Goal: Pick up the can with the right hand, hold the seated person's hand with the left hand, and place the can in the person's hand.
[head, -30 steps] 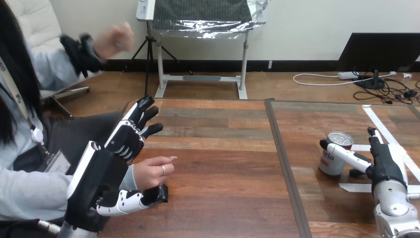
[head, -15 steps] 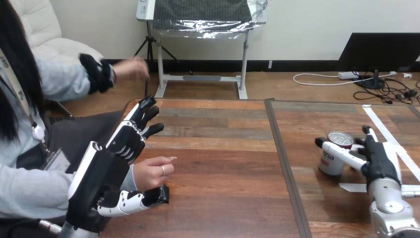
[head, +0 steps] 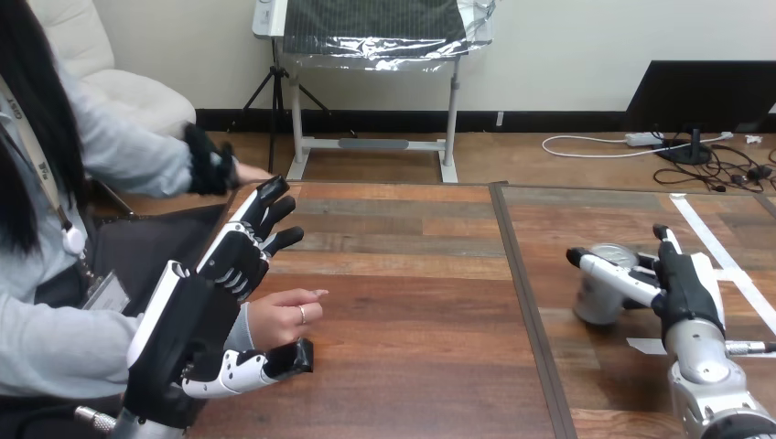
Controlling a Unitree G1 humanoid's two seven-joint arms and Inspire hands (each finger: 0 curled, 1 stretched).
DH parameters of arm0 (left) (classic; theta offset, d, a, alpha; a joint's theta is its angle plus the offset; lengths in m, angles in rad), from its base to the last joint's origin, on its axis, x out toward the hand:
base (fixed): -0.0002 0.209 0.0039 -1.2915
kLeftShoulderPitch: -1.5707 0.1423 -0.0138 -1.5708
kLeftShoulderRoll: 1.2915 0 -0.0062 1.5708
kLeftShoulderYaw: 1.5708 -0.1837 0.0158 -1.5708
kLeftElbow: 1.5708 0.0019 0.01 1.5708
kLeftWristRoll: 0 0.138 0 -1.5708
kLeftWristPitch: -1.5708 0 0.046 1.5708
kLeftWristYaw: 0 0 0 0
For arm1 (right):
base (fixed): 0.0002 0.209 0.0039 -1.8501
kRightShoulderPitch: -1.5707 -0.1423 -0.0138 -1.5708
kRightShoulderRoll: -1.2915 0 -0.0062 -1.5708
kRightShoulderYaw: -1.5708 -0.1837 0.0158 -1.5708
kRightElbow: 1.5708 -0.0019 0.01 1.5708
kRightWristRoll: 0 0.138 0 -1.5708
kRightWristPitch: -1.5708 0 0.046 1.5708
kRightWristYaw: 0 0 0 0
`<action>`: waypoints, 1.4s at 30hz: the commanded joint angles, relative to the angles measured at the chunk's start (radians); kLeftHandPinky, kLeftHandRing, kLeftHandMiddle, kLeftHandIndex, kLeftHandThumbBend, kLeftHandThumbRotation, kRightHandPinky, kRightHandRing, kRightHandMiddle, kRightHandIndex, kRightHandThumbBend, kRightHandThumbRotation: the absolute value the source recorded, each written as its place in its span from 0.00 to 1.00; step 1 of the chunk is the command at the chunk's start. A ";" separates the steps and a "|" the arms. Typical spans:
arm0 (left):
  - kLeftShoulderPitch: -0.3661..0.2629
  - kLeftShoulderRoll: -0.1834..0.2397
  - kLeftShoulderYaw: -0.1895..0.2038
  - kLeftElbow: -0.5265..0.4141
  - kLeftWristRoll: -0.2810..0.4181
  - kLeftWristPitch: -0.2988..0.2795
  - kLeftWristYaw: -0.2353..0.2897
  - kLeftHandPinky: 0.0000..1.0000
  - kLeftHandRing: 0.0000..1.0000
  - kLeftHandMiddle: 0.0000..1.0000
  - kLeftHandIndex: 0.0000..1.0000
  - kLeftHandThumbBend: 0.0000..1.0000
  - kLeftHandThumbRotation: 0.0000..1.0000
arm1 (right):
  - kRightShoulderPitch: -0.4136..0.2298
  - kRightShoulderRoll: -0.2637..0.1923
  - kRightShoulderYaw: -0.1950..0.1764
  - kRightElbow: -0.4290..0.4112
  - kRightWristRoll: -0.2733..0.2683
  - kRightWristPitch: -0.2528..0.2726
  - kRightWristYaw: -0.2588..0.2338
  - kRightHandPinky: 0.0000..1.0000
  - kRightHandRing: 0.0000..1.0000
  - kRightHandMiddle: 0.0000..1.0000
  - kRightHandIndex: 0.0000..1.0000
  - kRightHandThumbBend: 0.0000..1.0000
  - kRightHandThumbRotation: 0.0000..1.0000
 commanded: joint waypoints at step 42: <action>-0.025 -0.007 -0.011 -0.048 -0.011 -0.015 0.009 0.87 0.96 0.98 0.94 1.00 0.47 | -0.125 0.034 -0.001 -0.007 -0.005 0.031 -0.010 0.32 0.51 0.56 1.00 1.00 0.33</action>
